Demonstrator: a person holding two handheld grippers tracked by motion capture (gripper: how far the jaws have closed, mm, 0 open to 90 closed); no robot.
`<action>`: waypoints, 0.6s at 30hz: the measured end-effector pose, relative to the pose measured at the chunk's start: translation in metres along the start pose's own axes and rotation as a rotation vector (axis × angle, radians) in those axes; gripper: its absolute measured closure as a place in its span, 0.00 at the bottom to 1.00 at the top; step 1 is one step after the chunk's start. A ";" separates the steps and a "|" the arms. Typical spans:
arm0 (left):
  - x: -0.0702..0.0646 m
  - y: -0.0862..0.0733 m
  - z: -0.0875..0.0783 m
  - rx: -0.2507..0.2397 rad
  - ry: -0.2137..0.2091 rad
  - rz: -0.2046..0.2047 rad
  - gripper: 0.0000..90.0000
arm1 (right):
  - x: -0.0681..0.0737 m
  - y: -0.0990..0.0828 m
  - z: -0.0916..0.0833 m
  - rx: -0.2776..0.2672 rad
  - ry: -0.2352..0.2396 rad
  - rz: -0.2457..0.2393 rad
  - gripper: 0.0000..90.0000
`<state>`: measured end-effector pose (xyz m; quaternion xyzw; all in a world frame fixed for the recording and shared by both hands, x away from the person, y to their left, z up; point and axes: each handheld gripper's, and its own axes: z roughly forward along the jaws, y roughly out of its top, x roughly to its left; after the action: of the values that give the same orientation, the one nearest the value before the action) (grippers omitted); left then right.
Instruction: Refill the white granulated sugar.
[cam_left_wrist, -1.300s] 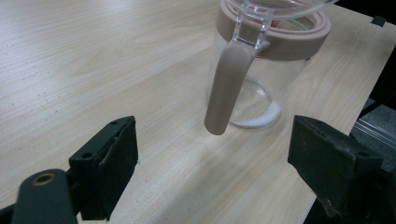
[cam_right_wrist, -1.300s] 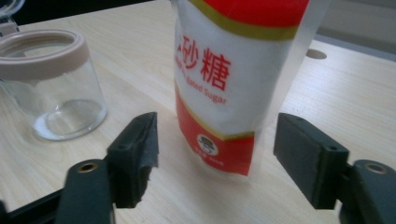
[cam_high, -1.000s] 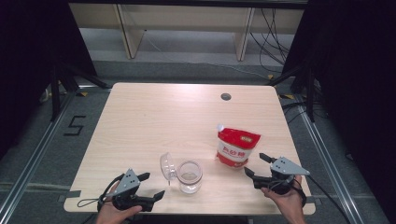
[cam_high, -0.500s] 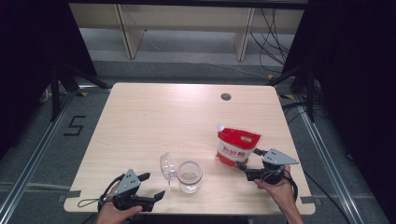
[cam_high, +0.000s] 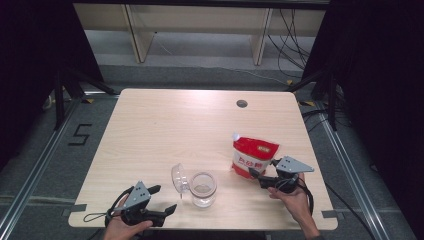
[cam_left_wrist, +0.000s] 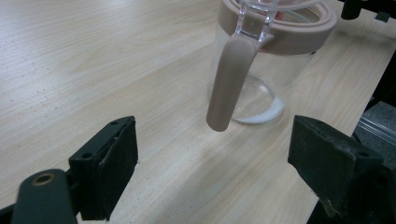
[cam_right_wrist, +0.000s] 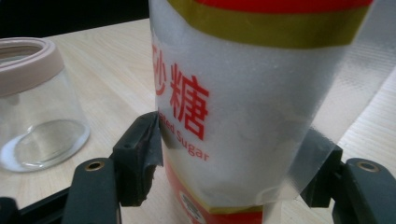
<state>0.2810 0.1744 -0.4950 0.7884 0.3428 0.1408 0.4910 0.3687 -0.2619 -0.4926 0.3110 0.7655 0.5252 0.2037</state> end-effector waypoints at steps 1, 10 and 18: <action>0.000 0.000 0.000 0.000 0.000 0.000 0.17 | 0.000 0.000 0.000 0.000 0.000 0.000 0.39; -0.001 -0.001 0.001 -0.001 0.009 -0.019 0.17 | 0.035 0.004 0.005 0.014 -0.207 0.097 0.40; -0.002 -0.001 0.001 -0.002 -0.001 -0.017 0.17 | 0.037 0.000 0.007 -0.020 -0.214 0.066 0.40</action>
<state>0.2800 0.1726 -0.4958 0.7849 0.3491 0.1369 0.4933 0.3463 -0.2315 -0.4942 0.3881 0.7235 0.5030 0.2698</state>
